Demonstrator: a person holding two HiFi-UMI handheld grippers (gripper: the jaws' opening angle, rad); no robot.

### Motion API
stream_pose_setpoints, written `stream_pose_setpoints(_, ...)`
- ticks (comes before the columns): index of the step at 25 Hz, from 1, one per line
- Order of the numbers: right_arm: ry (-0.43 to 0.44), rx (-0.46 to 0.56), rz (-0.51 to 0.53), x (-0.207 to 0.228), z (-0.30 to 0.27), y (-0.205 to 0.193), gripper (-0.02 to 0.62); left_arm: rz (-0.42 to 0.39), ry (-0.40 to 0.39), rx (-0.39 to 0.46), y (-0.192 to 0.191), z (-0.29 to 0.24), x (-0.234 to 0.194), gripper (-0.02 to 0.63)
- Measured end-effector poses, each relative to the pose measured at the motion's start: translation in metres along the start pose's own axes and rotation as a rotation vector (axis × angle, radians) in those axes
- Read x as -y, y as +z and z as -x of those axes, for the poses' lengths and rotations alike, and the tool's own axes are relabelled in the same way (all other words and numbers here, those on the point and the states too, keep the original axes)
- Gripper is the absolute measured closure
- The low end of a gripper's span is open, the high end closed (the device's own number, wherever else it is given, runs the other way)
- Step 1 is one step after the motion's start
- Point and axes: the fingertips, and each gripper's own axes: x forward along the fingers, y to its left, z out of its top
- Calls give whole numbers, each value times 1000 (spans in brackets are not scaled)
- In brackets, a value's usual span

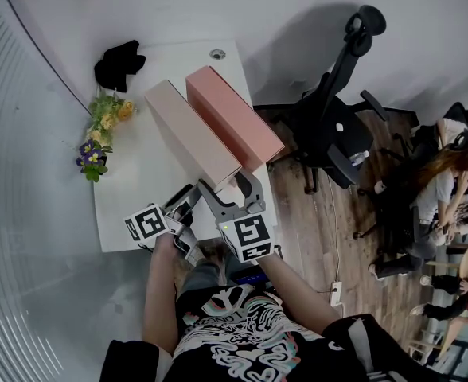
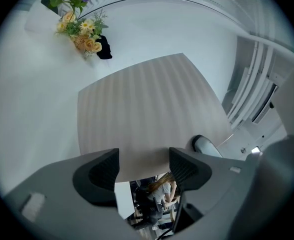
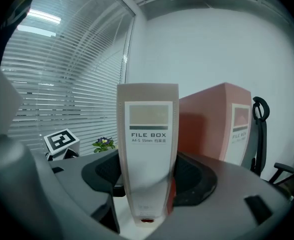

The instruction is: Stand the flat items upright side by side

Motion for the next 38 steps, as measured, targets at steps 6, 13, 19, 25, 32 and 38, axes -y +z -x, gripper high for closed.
stream_pose_setpoints(6, -7, -7, 8, 3, 11, -4, 305, 21, 11, 21, 3, 1, -2, 310)
stream_pose_setpoints(13, -29, -29, -19, 7, 27, -16, 334, 32, 26, 42, 10, 4, -7, 311)
stream_pose_setpoints(19, -13, -33, -24, 5, 25, -20, 345, 35, 29, 26, 7, 0, -10, 311)
stream_pose_setpoints(25, -20, -41, -9, 6, 26, -19, 345, 45, 24, 0, 1, -6, -9, 313)
stream_pose_setpoints(32, -44, -51, 1, 13, 29, -19, 347, 61, -1, -18, -3, -14, -8, 313)
stream_pose_setpoints(38, -58, -60, 17, 17, 30, -21, 347, 78, -19, -30, -5, -20, -9, 313)
